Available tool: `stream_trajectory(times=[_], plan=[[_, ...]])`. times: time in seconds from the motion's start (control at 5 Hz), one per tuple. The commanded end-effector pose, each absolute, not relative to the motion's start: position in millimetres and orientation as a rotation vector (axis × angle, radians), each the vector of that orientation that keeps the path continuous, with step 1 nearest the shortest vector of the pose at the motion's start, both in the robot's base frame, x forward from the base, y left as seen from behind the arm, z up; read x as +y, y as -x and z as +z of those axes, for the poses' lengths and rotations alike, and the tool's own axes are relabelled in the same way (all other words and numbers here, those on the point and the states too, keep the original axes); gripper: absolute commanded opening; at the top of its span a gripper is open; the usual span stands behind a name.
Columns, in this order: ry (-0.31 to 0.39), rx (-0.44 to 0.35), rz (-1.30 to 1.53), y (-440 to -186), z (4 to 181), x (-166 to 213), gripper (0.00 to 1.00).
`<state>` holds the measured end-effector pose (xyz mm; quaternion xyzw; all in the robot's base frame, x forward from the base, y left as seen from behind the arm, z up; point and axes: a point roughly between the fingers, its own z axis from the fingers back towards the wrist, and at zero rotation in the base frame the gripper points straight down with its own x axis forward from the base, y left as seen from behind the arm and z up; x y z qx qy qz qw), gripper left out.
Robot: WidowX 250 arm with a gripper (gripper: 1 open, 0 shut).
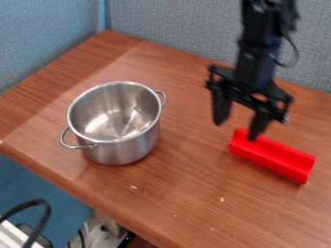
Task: Put the red object in the metal pot
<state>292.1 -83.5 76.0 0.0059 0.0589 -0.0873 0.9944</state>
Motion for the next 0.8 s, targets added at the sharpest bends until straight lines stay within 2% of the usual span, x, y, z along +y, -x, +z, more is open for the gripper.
stream_trajectory(times=[0.0,0.2,0.4,0.6], plan=[[-0.007,0.037,-0.132,-306.8,80.3,-103.5,1.00],[-0.026,0.009,-0.102,-310.4,72.4,-105.0,0.00],[-0.033,0.005,-0.022,-310.9,74.3,-108.2,1.00],[-0.039,0.003,0.072,-311.9,76.7,-110.2,1.00]])
